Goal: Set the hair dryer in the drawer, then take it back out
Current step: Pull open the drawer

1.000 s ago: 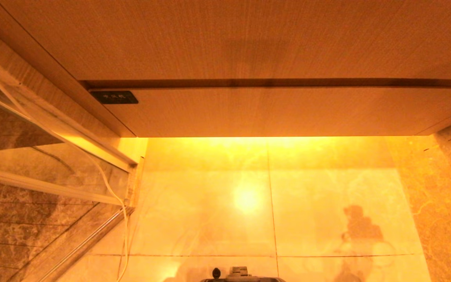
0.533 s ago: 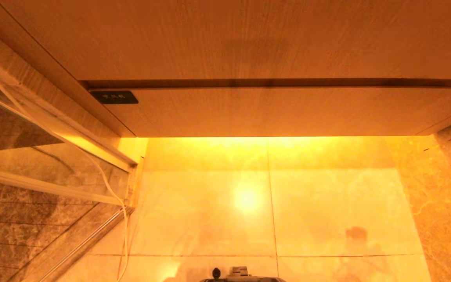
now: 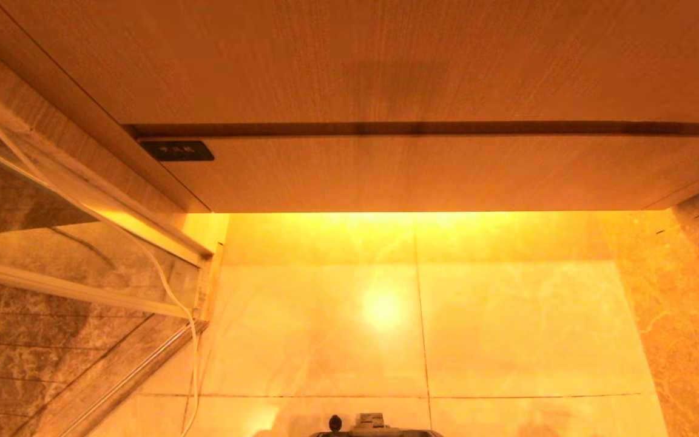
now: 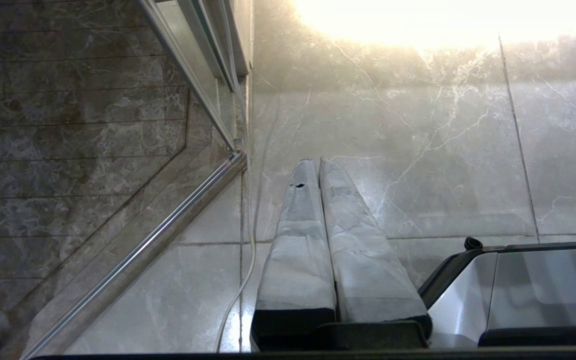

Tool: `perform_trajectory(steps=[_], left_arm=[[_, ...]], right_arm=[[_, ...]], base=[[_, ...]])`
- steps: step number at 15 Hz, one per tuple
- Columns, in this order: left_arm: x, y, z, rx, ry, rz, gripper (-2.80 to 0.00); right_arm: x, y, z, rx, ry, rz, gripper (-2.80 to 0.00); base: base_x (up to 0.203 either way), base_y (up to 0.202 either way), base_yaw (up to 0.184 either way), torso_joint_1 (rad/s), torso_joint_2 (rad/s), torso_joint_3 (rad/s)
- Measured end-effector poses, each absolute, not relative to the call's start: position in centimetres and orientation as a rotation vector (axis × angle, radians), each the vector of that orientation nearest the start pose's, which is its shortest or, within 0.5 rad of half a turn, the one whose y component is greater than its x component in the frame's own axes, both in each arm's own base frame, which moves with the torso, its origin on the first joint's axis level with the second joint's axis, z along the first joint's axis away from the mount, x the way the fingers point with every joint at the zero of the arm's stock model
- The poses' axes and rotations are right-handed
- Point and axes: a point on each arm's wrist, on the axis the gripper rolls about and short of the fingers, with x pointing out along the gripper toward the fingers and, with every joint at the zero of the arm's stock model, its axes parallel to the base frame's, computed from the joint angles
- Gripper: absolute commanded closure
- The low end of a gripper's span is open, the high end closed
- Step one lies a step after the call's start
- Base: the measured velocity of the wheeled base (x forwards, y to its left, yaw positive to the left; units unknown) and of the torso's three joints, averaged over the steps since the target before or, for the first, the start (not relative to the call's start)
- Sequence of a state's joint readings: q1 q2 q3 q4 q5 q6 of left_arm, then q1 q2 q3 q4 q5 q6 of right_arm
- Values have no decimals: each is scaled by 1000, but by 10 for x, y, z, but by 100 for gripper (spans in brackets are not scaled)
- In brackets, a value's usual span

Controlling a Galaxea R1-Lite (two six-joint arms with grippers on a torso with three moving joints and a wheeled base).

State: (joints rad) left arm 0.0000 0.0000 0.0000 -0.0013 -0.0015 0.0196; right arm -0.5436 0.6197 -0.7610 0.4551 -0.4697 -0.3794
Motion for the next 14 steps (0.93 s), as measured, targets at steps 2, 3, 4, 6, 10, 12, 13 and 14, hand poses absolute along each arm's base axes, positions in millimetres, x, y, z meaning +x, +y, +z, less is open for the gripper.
perform_trajectory(steps=[2,3,4,6,10,12,13,14], left_arm=[[-23,0,76,19,-1,-1,0],[-23,0,76,19,-1,-2,0],[-23,0,76,19,-1,-2,0],[-23,0,76,20,-1,-2,0],[-23,0,76,19,-1,-2,0],[-23,0,76,19,-1,-2,0],[-23,0,76,19,-1,-1,0],[-23,0,76,19,-1,-2,0]], right_arm=[[-5,-9,245,-335,481,-954,0],[-9,-6,249,-337,454,-961,0],[-12,-5,251,-337,438,-962,0],[-12,-4,253,-339,428,-947,0],[-1,-7,259,-343,448,-758,0],[5,-9,264,-367,454,-668,0],[9,-10,268,-373,440,-621,0],[14,-11,270,-378,422,-556,0]], base=[[0,0,0,0,0,0],[0,0,0,0,0,0],[0,0,0,0,0,0],[0,0,0,0,0,0],[0,0,0,0,0,0],[0,0,0,0,0,0],[0,0,0,0,0,0],[0,0,0,0,0,0]])
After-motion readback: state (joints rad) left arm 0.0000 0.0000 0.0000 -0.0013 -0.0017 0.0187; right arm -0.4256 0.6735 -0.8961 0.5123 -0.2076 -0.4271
